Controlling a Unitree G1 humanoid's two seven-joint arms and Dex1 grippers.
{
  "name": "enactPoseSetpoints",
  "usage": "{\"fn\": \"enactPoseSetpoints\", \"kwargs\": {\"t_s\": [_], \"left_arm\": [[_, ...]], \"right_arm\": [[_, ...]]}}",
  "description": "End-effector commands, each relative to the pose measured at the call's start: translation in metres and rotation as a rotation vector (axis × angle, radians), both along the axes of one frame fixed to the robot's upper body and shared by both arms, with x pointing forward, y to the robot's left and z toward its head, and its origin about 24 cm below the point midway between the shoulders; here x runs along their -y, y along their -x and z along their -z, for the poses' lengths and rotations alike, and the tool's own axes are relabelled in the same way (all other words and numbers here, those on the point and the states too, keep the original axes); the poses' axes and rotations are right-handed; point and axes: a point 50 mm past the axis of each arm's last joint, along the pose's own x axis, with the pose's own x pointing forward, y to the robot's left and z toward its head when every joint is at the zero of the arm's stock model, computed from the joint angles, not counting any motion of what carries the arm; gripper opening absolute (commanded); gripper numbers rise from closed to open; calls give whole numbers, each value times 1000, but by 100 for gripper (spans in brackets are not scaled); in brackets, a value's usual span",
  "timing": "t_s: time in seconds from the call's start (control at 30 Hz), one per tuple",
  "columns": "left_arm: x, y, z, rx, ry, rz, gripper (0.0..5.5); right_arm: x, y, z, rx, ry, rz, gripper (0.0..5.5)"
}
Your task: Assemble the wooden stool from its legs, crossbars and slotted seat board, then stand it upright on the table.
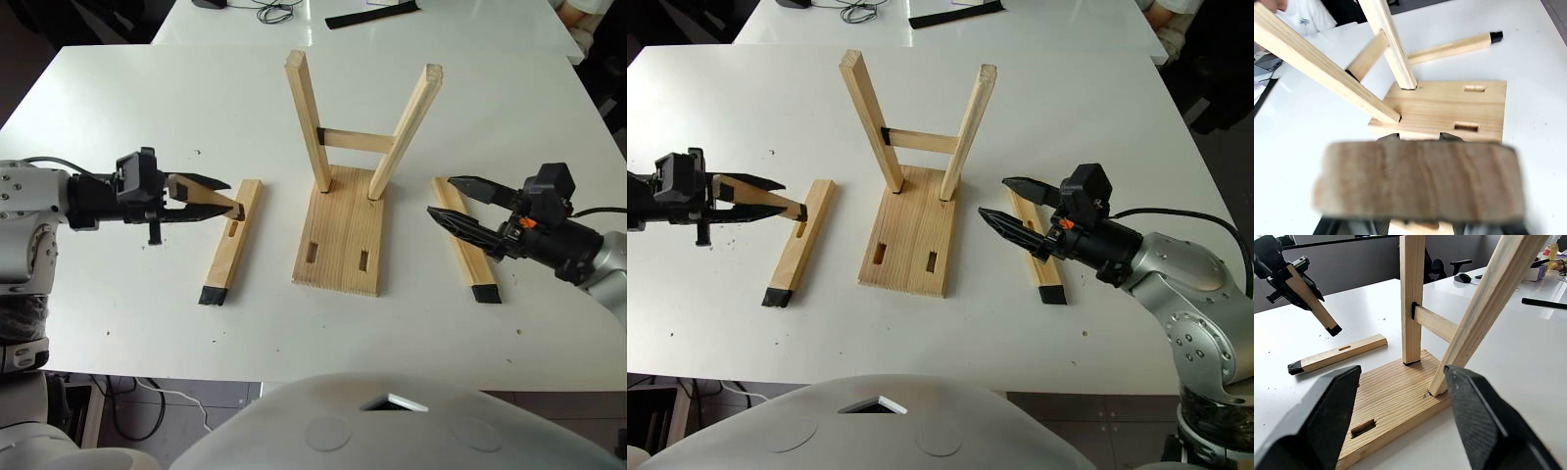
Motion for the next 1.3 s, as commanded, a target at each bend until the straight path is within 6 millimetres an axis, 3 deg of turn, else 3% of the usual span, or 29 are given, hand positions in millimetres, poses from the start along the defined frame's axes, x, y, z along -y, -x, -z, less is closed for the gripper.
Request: {"fn": "enactPoseSetpoints", "kwargs": {"t_s": [0.03, 0.23, 1.0, 1.3], "left_arm": [[-23, -3, 19, 28, -107, 28, 131], [-21, -10, 34, 70, -99, 57, 131], [-9, -12, 46, 74, -47, 74, 131], [-6, -15, 40, 70, -31, 76, 131]], "right_arm": [[-5, -1, 3, 22, 26, 16, 313], [-9, -3, 7, 22, 47, 1, 313], [-10, -6, 14, -1, 87, -47, 313], [-10, -5, 15, -4, 88, -44, 313]]}}
